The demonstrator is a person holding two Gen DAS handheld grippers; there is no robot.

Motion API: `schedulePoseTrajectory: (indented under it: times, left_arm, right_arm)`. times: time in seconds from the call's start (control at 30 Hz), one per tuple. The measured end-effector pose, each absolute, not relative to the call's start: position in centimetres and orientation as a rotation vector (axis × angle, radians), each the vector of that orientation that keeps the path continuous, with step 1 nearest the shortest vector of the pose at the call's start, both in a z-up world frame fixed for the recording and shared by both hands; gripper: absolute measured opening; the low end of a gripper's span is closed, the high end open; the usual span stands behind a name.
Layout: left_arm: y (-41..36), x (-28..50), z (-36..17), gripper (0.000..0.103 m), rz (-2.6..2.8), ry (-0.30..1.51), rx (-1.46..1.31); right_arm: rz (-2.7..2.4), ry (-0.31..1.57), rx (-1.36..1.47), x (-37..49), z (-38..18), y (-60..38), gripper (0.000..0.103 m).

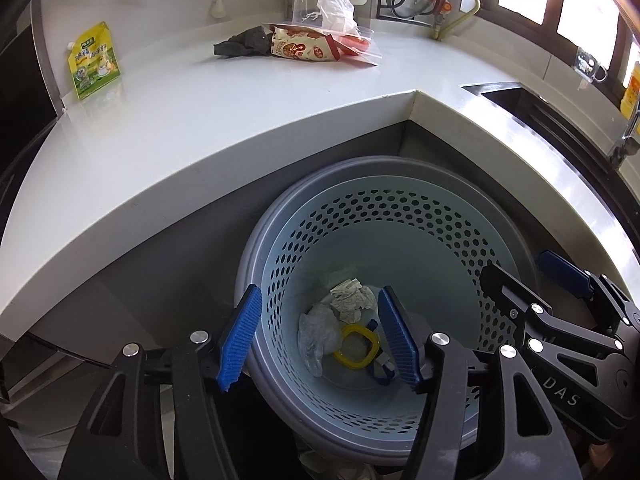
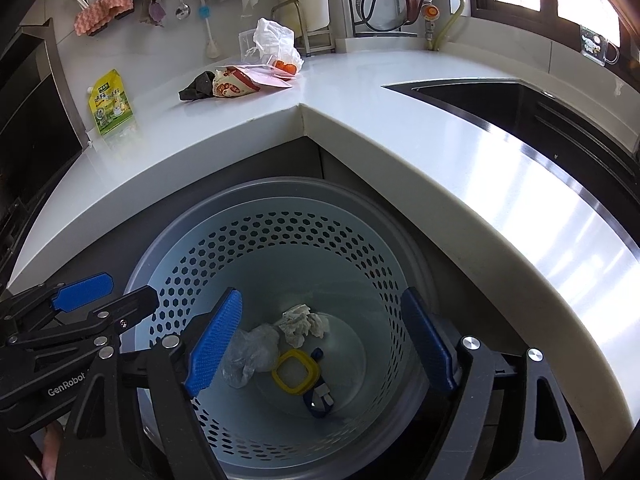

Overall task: Collect trash
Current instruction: 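Move both open grippers from the basket back over the counter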

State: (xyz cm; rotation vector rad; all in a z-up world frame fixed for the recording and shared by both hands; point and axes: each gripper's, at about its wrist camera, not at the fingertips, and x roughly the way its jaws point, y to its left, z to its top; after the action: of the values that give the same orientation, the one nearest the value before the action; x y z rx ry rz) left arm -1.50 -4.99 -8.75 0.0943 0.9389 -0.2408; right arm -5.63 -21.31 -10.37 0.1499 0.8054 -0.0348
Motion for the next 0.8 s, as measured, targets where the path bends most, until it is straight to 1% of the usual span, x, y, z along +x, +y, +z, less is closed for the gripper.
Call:
schedulePoseTrajectory:
  times: [0.23,0.4,0.47,0.57,0.63,0.7,0.8]
  left_arm:
    - [-4.8,-1.5,-8.7,0.062,-0.241,0.937,0.094]
    - [-4.4,-1.7,-8.2,0.075,-0.245,0.922,0.084]
    - [-4.3,-1.8,-8.0,0.078,-0.242,0.912,0.086]
    - [-4.1,-1.9,-7.8,0.080,-0.242,0.901,0.087]
    - [-4.0,-2.0,-7.6,0.083,-0.242,0.893,0.085]
    - [-3.9,-2.1,-7.2,0.090,-0.242,0.879,0.078]
    - [-3.7,-2.4,-6.4,0.095,-0.242,0.845,0.063]
  right_arm:
    - [-0.035,0.798,0.157,-5.8,-10.2,-21.5,0.078]
    - [-0.041,0.791,0.153,-5.8,-9.9,-21.8,0.078]
    - [-0.038,0.777,0.156,-6.0,-9.6,-22.0,0.078]
    - [-0.032,0.749,0.159,-6.4,-8.8,-22.1,0.078]
    - [-0.029,0.734,0.157,-6.5,-8.4,-22.1,0.078]
    - [-0.026,0.722,0.158,-6.6,-8.0,-22.1,0.078]
    - [-0.025,0.713,0.159,-6.6,-7.8,-22.2,0.078]
